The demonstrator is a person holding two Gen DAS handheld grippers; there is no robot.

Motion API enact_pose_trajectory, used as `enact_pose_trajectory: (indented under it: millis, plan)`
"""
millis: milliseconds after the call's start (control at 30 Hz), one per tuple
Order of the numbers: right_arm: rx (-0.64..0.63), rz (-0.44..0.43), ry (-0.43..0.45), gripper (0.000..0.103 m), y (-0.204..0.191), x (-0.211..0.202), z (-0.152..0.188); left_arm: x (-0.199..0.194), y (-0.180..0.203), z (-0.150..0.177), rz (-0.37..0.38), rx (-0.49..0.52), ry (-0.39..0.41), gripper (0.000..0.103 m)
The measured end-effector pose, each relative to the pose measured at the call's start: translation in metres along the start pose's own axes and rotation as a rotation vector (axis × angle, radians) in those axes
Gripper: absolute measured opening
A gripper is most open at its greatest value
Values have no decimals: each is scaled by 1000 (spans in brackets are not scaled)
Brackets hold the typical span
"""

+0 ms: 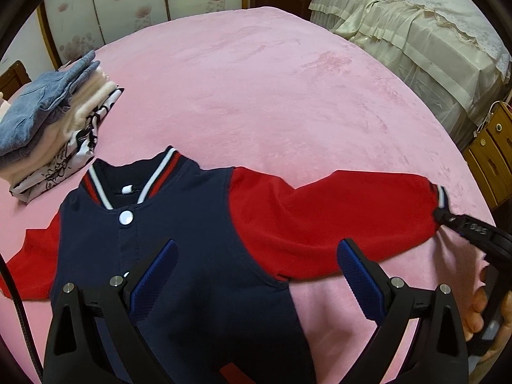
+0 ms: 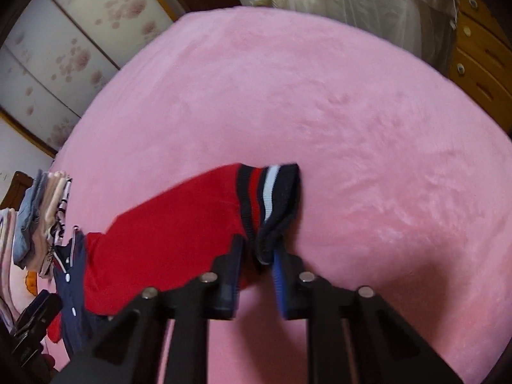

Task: Fold large clothes
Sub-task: 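Move the right gripper to the red sleeve cuff and grasp it, then lift the red sleeve with the right gripper and fold it across the jacket body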

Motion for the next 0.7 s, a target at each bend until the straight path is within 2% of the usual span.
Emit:
enact_pose_trajectory:
  millis: [133, 333, 533, 700]
  plan:
    - [-59, -56, 92, 15, -25, -38, 4, -15, -11, 2, -22, -8, 17, 99]
    - [-204, -173, 209, 15, -96, -104, 13, -47, -46, 10, -62, -48, 39, 99]
    - [-376, -297, 214, 15, -184, -132, 40, -79, -100, 26, -100, -109, 72, 99]
    - [-476, -341, 143, 15, -241, -112, 84, -87, -153, 47, -115, -183, 84, 99]
Point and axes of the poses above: each gripper's, at about its wrist camera, not at the fingertips, and x roughly the way its jaws point, y to its right, z to its underside, the point moved 1 cm from there along x, roughly the way its jaws point, and after that the axes turned 7 degrees about x, right-handed, at the moved point
